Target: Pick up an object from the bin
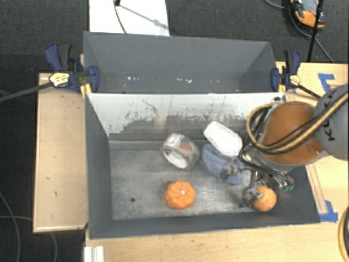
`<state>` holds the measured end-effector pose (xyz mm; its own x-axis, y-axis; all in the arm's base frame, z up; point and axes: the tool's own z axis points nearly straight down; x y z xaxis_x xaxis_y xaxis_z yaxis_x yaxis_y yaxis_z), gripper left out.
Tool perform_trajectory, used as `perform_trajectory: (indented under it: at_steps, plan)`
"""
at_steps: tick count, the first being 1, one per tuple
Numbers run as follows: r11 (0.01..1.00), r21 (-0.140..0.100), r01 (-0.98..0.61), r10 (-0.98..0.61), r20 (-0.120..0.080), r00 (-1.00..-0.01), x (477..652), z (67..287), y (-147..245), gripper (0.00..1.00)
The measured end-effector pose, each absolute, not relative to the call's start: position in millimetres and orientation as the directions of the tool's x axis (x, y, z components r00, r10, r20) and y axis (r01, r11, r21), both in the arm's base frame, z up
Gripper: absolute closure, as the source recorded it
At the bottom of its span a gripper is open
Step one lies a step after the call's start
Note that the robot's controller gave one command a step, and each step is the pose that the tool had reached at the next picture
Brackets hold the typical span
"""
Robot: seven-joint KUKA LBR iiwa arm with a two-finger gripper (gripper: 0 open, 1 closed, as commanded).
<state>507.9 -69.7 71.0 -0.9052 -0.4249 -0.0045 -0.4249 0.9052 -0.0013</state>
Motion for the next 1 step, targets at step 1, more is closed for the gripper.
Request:
perform_trajectory:
  at_steps: [1]
  plan:
    - [0.792, -0.003, -0.610, -0.610, -0.005, -0.792, 577.9, 76.3, -151.6, 1.00]
